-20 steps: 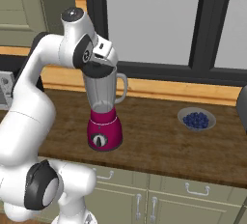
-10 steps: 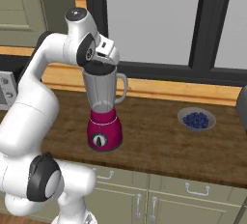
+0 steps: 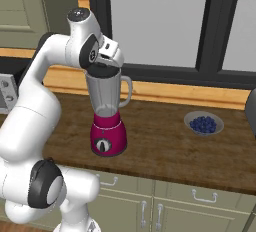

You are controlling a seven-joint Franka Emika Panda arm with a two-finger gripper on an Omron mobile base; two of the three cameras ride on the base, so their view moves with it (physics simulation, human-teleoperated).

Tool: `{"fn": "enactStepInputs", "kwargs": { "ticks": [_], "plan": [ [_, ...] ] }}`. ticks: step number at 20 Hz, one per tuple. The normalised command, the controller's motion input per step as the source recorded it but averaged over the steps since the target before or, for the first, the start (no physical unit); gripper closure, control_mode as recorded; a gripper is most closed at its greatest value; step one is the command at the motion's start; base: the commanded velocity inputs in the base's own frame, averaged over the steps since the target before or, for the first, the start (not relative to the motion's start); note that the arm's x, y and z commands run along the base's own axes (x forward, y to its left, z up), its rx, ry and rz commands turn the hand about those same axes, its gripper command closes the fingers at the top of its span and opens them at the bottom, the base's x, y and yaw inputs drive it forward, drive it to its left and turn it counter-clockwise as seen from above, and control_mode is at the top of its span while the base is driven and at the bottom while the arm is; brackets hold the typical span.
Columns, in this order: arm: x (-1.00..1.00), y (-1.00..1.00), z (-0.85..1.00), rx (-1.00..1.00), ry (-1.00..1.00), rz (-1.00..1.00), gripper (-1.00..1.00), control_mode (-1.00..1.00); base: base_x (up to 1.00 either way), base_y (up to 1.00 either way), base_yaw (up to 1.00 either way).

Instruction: Close the lid blender by securely placing the lid on top.

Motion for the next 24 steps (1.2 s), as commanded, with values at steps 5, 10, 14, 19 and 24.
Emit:
{"fn": "enactStepInputs", "kwargs": {
  "ticks": [5,10,14,19,24],
  "plan": [
    [0.10,0.00,-0.06,0.00,0.00,0.00,1.00,-1.00,0.00,0.00,0.00],
    [0.17,0.00,-0.09,-0.01,0.00,0.00,1.00,-1.00,0.00,0.00,0.00],
    [0.13,0.01,-0.06,-0.01,0.00,0.00,1.00,-1.00,0.00,0.00,0.00],
    [0.02,0.02,-0.08,-0.01,0.00,0.00,1.00,-1.00,0.00,0.00,0.00],
    [0.00,0.11,-0.21,-0.04,0.00,0.00,1.00,-1.00,0.00,0.00,0.00]
  ]
}}
